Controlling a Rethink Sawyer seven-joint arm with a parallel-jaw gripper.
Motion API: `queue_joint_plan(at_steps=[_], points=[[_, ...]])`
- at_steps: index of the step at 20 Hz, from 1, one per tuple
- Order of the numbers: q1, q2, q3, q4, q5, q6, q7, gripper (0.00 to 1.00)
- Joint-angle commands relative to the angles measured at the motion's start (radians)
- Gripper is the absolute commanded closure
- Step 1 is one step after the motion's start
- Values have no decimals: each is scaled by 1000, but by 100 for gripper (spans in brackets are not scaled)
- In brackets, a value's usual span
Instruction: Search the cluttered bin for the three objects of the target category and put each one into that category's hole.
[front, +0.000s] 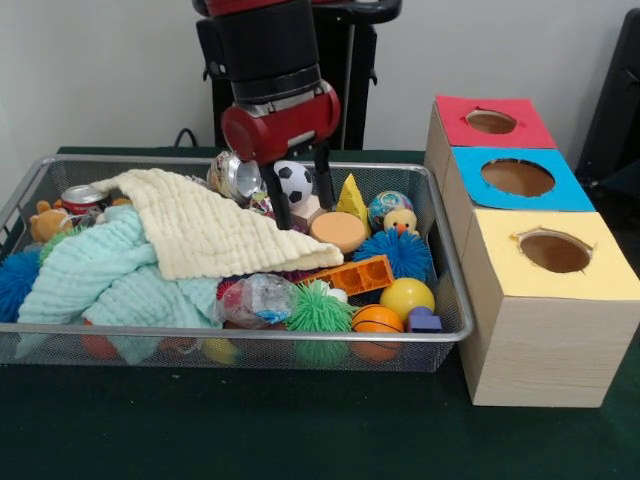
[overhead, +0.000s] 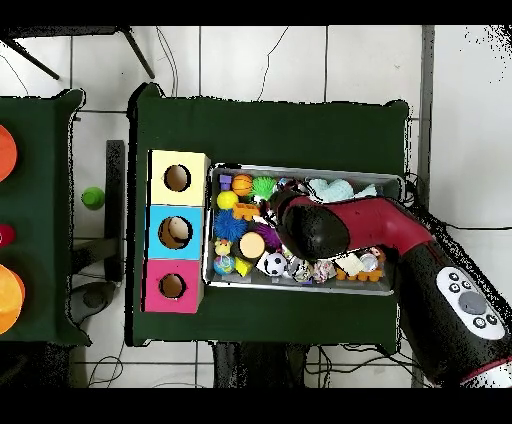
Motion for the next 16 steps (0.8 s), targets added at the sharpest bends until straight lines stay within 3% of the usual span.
queue_joint_plan(at_steps=[1,13,16], points=[[15,38,-91,-42,-84,-47,56,0],[16,4,-97,-22,-133,-133,71,0],[8,26,-108,-28,-157,-168,71,0]])
